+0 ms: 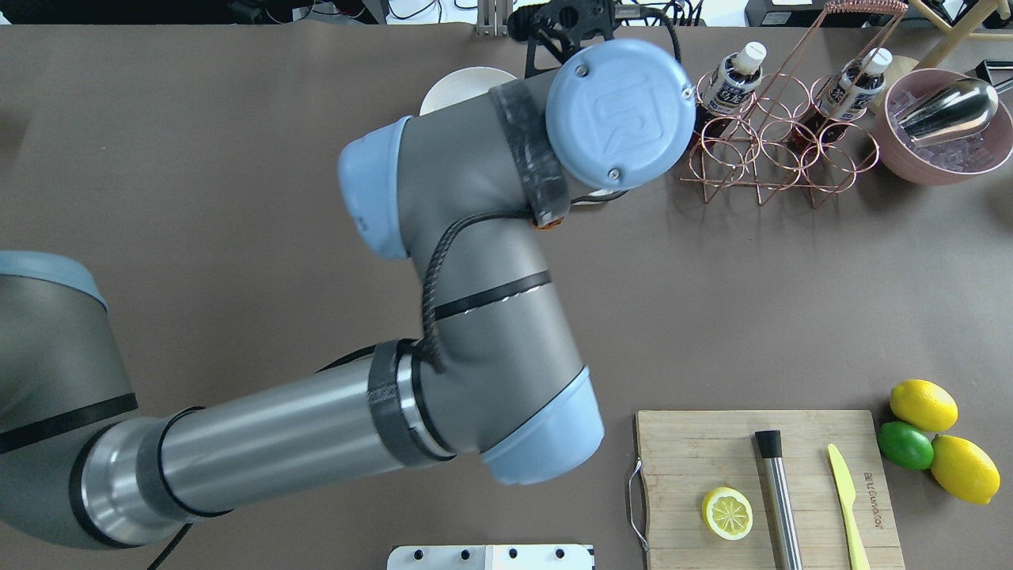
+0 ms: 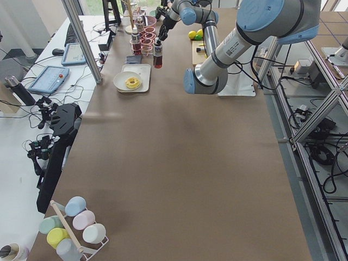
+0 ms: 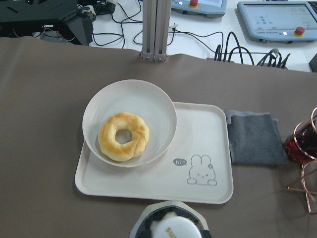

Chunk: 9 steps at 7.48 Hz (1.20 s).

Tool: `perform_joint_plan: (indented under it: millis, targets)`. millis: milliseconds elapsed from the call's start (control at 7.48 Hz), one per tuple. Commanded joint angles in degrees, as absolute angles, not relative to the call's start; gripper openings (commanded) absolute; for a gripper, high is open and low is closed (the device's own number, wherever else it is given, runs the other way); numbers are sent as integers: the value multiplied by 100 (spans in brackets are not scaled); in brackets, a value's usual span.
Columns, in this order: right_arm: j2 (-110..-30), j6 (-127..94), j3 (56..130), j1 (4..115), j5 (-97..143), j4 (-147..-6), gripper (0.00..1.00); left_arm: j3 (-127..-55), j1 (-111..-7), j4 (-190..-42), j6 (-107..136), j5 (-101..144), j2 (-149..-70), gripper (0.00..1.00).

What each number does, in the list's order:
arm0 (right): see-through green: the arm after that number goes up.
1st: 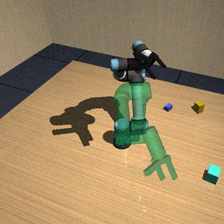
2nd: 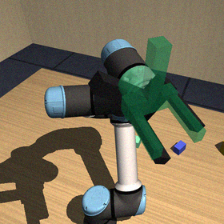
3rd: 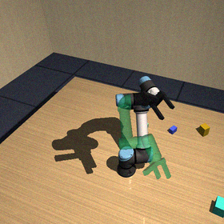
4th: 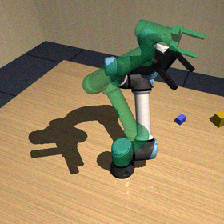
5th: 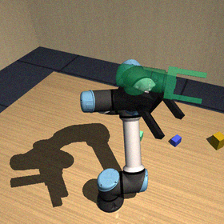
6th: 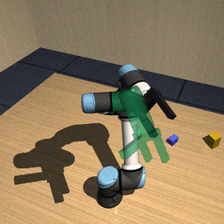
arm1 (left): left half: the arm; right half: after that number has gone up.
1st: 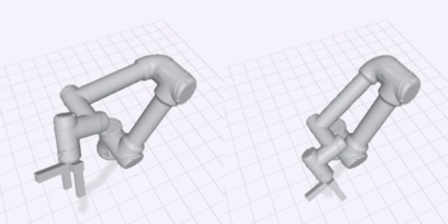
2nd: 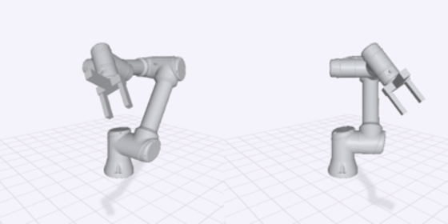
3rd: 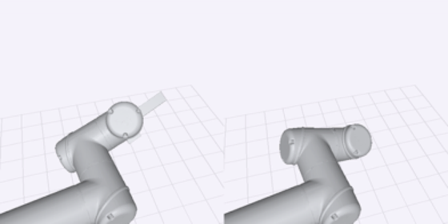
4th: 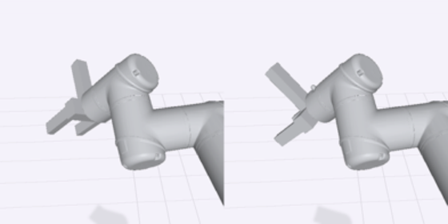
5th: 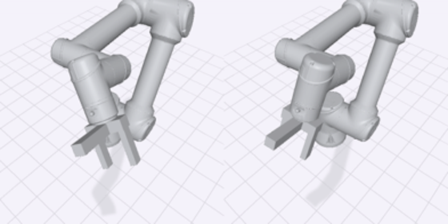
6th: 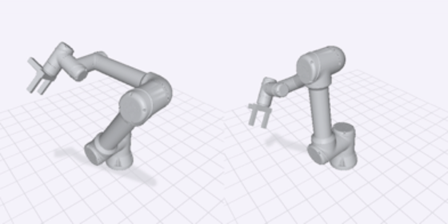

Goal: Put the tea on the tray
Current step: 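Lift the tea bottle with the left gripper and lower it onto the tray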

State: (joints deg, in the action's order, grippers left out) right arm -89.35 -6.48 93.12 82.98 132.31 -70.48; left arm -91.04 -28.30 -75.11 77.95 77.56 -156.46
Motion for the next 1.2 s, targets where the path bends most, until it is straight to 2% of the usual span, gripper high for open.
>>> perform_joint_plan:
  millis: [0, 401, 535, 802, 1070]
  targets:
    - [-9052, -685, 9281, 8402, 13315, -7197, 100, -7039, -3338, -8643, 7770, 7936, -16661, 0]
    - [-9191, -659, 9475, 8630, 13666, -8015, 100, -5525, -3603, -9288, 7629, 7937, -17364, 0]
    - [-9315, -633, 9449, 8631, 13615, -8024, 100, -5328, -3630, -9508, 7559, 7937, -17376, 0]
    - [-9395, -624, 9422, 8631, 13588, -8024, 100, -4486, -3665, -10105, 7454, 7945, -17516, 0]
    - [-9404, -615, 9404, 8622, 13501, -8024, 100, -4299, -3648, -10195, 7409, 8068, -17499, 0]
